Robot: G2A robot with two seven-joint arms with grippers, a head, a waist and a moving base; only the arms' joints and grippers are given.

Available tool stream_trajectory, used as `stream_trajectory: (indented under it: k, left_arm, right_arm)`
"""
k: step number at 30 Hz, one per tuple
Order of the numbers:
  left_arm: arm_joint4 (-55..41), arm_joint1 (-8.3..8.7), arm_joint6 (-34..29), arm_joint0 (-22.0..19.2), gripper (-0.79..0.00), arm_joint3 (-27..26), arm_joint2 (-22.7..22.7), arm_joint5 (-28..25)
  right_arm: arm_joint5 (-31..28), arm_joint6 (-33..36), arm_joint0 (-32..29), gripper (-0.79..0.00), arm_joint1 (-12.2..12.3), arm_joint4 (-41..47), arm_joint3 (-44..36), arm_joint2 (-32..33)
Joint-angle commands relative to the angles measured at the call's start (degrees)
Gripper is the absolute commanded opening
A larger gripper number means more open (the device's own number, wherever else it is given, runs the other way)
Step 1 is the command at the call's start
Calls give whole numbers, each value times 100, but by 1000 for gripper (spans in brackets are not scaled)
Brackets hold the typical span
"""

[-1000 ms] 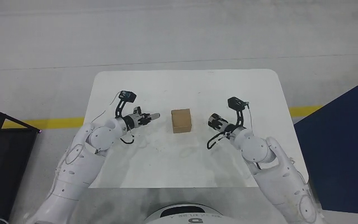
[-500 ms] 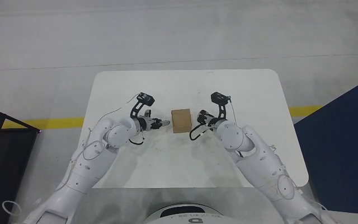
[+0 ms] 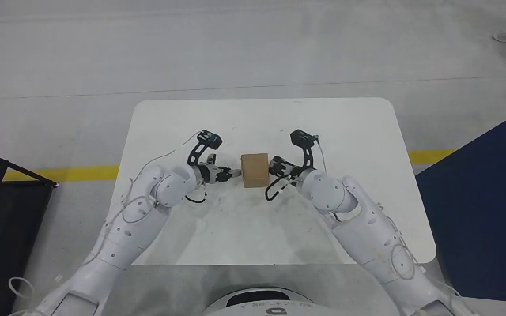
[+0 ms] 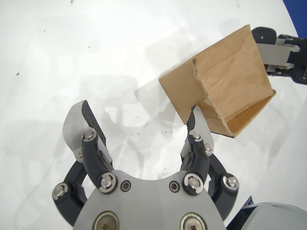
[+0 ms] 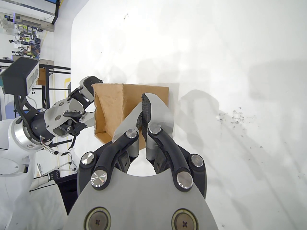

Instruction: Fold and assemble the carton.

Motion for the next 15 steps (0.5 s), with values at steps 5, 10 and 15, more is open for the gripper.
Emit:
stream_trajectory:
  k: [5,10,15]
  left_arm:
    - [-6,3,-18,24,0,-36,-34,-21]
    - [-28,0,-55,24,0,-44,-40,-51]
    - [-41,41,11,100,0,-71,-253,-37]
  right_arm:
    - [73,60,-2,-785,-11,-129,42,-63]
    - [-8,69,-32,-785,-18,-27,-80,-25]
    - [160,-210,-286,-785,40,-287,-465,277]
